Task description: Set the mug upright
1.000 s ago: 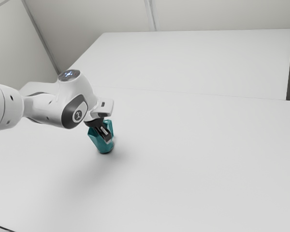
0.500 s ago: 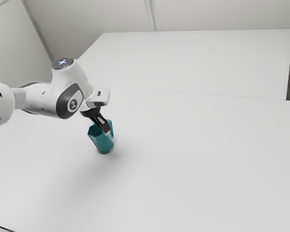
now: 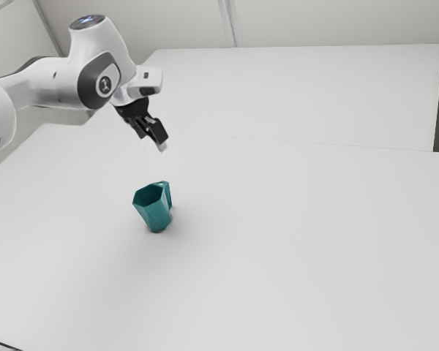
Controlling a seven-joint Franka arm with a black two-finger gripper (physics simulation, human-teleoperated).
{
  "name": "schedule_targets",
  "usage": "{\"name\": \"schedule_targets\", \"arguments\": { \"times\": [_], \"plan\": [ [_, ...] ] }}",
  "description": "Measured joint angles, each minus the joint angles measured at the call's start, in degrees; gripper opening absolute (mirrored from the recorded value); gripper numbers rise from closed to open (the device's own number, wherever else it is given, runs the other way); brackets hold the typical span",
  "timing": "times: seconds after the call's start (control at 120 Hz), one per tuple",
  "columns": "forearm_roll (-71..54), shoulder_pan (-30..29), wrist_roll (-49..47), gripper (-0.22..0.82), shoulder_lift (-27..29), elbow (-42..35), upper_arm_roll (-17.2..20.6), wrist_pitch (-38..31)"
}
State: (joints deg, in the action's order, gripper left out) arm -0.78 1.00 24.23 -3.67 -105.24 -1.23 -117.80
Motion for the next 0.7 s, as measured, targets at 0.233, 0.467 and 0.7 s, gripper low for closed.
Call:
{"name": "schedule_targets", "arguments": {
  "times": [0.233,0.467,0.7],
  "plan": [
    [1.32,-0.12,-5.75,0.58,-9.18,15.66,-0.22,11.57],
    [1.83,-0.87,-10.90,0.60,-12.14,22.66,-0.76,20.12],
    [1.92,-1.07,-14.49,0.60,-14.90,26.25,-0.03,24.39]
  ]
}}
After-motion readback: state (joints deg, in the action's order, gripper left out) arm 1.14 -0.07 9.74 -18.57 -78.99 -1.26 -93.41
